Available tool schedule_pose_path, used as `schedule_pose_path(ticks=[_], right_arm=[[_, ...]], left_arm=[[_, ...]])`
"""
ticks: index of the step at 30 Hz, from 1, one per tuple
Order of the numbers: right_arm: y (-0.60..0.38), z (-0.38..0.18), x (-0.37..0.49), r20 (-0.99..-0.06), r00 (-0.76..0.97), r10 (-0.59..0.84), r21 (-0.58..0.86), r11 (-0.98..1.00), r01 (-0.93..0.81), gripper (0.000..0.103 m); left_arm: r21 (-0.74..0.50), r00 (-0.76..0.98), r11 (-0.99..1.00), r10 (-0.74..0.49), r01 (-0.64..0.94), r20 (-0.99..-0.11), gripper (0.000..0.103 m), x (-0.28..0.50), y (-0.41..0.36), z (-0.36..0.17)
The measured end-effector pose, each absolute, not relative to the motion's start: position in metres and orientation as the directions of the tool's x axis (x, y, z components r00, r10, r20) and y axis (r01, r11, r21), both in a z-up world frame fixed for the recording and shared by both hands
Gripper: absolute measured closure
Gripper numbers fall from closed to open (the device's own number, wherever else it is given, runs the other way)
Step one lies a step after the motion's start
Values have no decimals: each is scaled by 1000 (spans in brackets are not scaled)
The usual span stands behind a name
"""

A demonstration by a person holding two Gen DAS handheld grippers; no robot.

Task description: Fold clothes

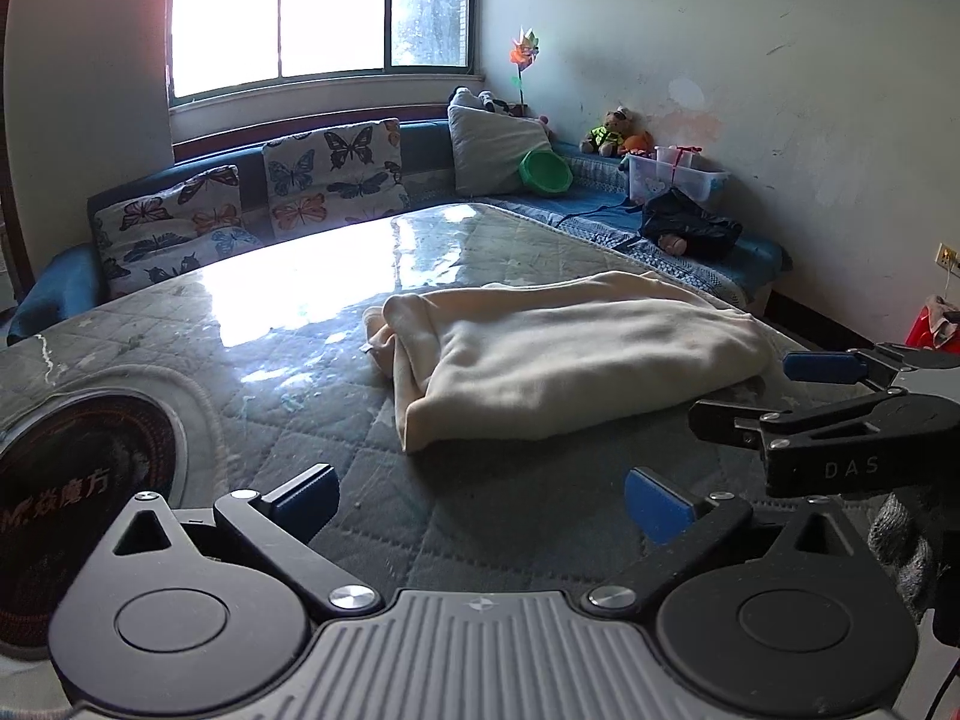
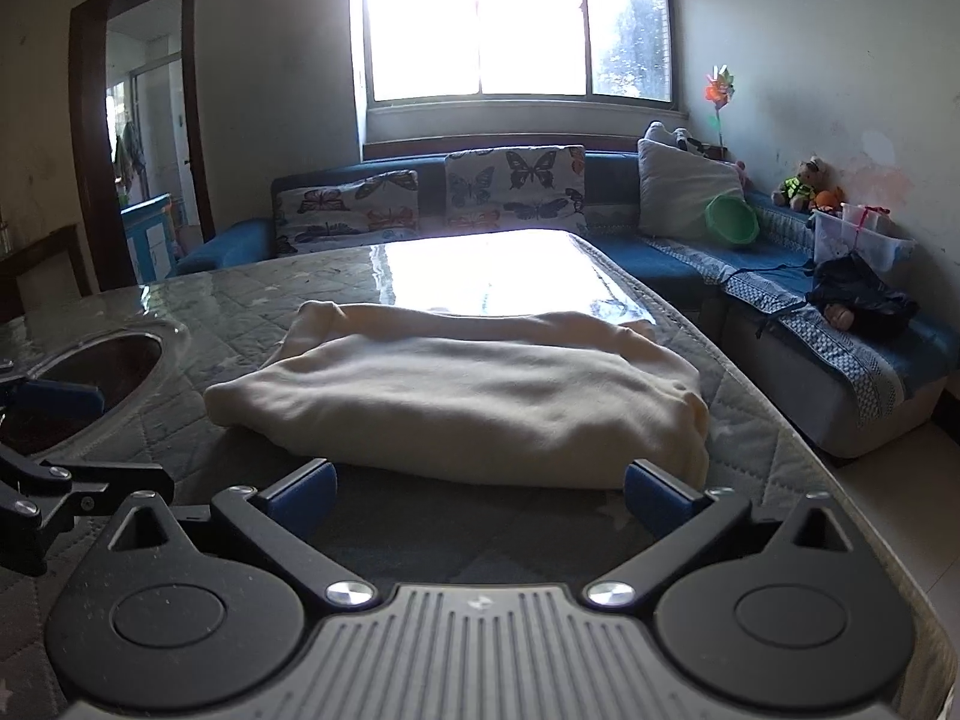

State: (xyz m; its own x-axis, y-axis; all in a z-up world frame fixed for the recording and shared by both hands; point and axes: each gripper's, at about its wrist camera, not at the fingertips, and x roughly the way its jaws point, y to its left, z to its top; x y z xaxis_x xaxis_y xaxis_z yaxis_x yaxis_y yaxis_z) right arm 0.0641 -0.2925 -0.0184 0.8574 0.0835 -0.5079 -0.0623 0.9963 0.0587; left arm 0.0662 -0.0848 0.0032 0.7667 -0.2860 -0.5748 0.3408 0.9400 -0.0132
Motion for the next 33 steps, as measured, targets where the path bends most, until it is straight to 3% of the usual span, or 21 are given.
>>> schedule_pose_path(ticks=[33], right_arm=[[-256,-16,17,-519,849,100,46,995,-89,0]], left_arm=[[2,756,961,-215,276,-618,0,13,-76,-8]])
